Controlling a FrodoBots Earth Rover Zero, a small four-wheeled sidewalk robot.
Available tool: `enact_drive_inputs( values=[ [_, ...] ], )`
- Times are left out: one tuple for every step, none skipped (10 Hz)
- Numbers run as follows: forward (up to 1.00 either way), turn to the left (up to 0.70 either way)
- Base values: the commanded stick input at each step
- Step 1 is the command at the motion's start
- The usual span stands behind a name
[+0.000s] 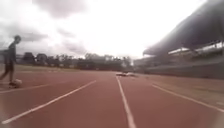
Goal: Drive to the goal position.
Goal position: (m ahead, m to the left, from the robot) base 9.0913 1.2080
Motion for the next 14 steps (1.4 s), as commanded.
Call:
enact_drive_inputs(
  values=[
    [0.85,0.00],
    [0.85,0.00],
    [0.85,0.00],
    [0.85,0.00],
    [0.85,0.00],
    [0.85,0.00],
    [0.85,0.00],
    [0.85,0.00],
    [0.85,0.00],
    [0.85,0.00],
    [0.85,0.00],
    [0.85,0.00],
    [0.85,0.00],
    [0.85,0.00]
  ],
)
